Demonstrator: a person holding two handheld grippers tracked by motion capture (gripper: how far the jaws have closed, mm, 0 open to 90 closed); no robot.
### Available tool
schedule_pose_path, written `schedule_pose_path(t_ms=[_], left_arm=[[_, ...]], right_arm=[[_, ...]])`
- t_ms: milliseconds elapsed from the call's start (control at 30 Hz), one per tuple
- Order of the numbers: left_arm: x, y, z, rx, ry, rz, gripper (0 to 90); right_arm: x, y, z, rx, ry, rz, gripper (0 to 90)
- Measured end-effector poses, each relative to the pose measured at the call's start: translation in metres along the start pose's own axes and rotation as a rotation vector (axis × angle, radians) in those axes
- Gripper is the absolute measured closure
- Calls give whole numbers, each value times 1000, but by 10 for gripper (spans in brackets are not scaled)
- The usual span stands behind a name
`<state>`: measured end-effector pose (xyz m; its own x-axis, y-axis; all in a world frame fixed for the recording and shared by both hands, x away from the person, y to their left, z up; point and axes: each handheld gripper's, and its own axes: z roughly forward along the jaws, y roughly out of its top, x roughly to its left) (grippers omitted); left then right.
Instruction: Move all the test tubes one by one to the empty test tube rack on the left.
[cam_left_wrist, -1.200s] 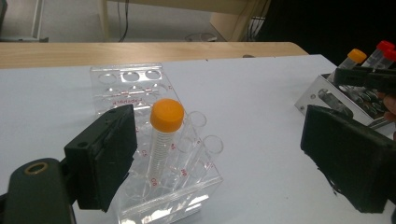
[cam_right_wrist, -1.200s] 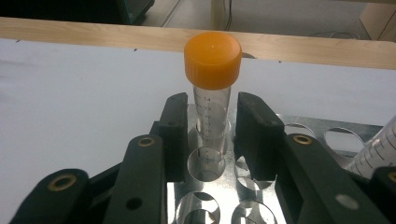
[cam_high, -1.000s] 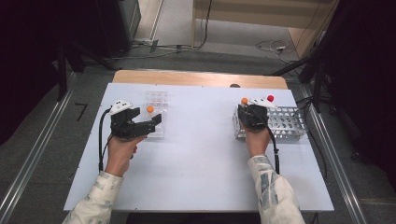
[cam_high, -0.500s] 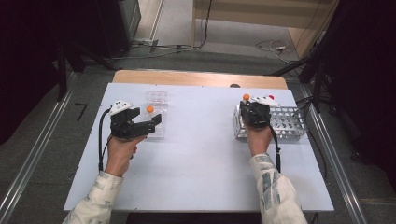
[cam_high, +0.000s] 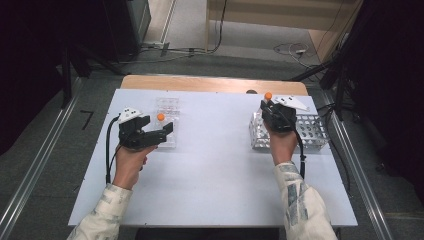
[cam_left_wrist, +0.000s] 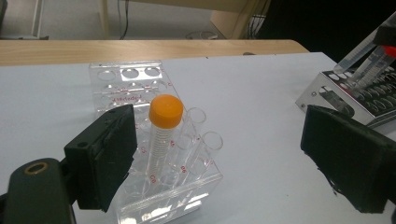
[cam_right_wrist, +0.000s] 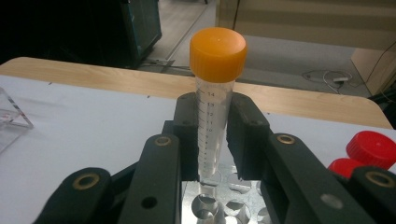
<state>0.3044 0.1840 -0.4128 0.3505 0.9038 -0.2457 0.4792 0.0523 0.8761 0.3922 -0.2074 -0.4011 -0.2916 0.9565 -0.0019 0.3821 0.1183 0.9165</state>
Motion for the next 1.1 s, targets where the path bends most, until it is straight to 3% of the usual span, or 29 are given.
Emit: schedule_pose_path(t_ms=[300, 600, 1100], left_arm=[[-1, 0, -1, -3, 6, 2, 111], [-3, 0, -1, -1, 6, 8, 111], [-18, 1, -2, -5, -8, 38, 110]], right_arm=[[8, 1, -15, -18, 63, -19, 718], [31, -11, -26, -7, 178, -52, 718], [69, -32, -32, 33, 318, -106, 718]])
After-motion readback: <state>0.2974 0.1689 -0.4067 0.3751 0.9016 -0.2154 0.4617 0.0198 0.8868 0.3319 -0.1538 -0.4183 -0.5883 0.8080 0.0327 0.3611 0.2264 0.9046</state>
